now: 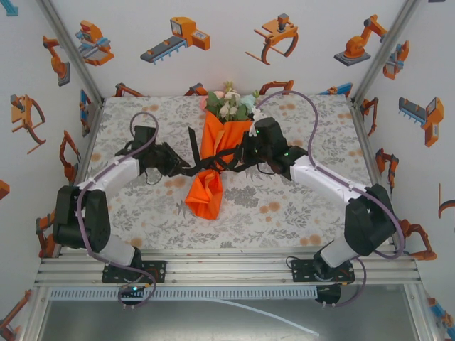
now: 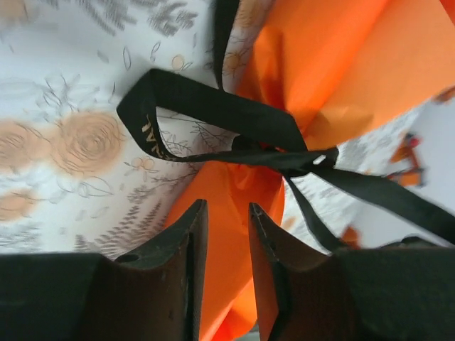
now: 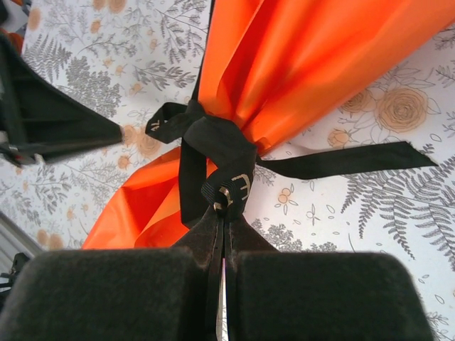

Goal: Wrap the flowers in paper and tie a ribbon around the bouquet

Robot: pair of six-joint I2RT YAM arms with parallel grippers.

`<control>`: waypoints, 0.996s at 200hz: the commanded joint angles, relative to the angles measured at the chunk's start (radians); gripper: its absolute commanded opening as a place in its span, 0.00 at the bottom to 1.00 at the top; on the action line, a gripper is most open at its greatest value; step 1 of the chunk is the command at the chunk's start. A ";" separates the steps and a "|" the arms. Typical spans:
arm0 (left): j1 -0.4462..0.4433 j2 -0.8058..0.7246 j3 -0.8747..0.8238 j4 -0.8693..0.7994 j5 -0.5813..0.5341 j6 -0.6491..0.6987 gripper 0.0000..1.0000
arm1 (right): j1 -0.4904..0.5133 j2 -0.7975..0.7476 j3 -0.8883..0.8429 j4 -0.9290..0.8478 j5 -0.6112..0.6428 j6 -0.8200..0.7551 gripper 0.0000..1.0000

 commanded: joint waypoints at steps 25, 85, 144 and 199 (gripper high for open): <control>-0.034 0.018 -0.094 0.254 -0.088 -0.502 0.49 | 0.000 0.002 0.028 0.038 -0.030 0.009 0.00; -0.035 0.100 -0.059 0.153 -0.157 -0.603 0.56 | 0.000 0.001 0.029 0.035 -0.032 0.007 0.00; -0.033 0.137 -0.070 0.137 -0.173 -0.591 0.41 | 0.000 0.004 0.036 0.024 -0.027 0.000 0.00; -0.006 0.130 -0.081 0.155 -0.139 -0.550 0.00 | 0.000 0.003 0.046 0.015 -0.021 0.001 0.00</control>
